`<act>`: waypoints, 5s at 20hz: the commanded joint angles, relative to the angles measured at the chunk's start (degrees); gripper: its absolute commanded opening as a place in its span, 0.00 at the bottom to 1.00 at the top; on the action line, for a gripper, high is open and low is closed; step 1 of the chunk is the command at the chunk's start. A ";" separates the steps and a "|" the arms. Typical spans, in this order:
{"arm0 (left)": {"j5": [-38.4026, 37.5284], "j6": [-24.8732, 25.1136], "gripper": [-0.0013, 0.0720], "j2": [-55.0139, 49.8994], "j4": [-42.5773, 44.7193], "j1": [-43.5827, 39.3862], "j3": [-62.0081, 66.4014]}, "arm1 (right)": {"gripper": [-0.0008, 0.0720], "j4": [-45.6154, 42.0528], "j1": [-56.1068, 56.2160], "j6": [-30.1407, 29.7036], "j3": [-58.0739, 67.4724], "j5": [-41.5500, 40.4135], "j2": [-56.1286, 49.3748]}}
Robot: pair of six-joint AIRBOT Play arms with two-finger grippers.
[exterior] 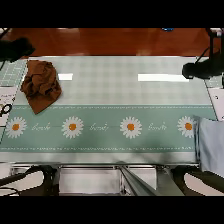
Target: Fold the shirts.
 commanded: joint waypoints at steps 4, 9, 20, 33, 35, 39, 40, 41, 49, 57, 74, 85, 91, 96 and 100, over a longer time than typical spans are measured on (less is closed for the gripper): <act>-8.92 8.31 0.71 -12.17 0.26 6.62 1.64 | 0.59 3.23 -0.94 1.53 -25.57 -13.62 12.35; -9.68 8.66 0.71 -20.17 0.22 6.56 1.64 | 0.59 3.48 -0.94 1.53 -26.51 -12.09 11.85; -7.48 6.62 0.70 -27.65 0.33 4.07 2.67 | 0.59 7.23 -0.94 2.75 -26.51 -12.44 11.85; -10.05 14.21 0.05 -5.84 -12.28 3.72 6.64 | 0.58 25.83 -0.94 -6.27 -13.57 -4.57 16.57; -8.09 14.95 0.05 1.31 -16.50 3.69 6.71 | 0.58 26.21 -0.94 -5.97 -12.79 -3.74 20.70; -4.09 17.35 0.05 11.82 -17.40 1.05 10.29 | 0.58 24.96 -0.48 -5.16 -12.76 -3.04 31.58; -4.44 17.35 0.05 13.38 -17.46 -0.11 12.00 | 0.58 23.69 -0.48 -4.15 -12.76 -2.86 33.92; -4.92 17.22 0.05 14.71 -17.49 -1.46 13.66 | 0.58 21.79 -0.48 -2.86 -12.76 -2.56 36.06; -3.50 15.80 0.05 25.40 -24.48 -20.52 9.35 | 0.58 13.09 -0.52 1.88 -12.79 2.56 44.24; -1.44 27.45 0.05 31.19 -35.65 -32.98 -31.80 | 0.58 12.57 -0.50 5.90 -15.69 2.43 44.22; -21.90 20.61 0.71 20.65 -32.30 19.43 -44.24 | 0.58 19.58 -14.32 5.60 -28.28 -5.42 24.61; -16.83 29.20 0.71 6.38 -30.29 13.40 -51.25 | 0.58 48.00 -14.38 -17.38 -50.34 -1.25 24.59; -15.89 32.33 0.71 2.05 -36.15 11.52 -51.25 | 0.58 48.72 -3.76 -15.06 -50.34 -5.68 24.37; -16.17 35.65 0.05 -0.15 -36.57 6.08 -50.45 | 0.58 53.79 11.93 -11.80 -50.14 -14.45 17.51; -17.68 36.24 0.05 -0.11 -36.26 6.03 -49.07 | 0.58 57.05 19.78 -12.50 -50.14 -16.35 10.49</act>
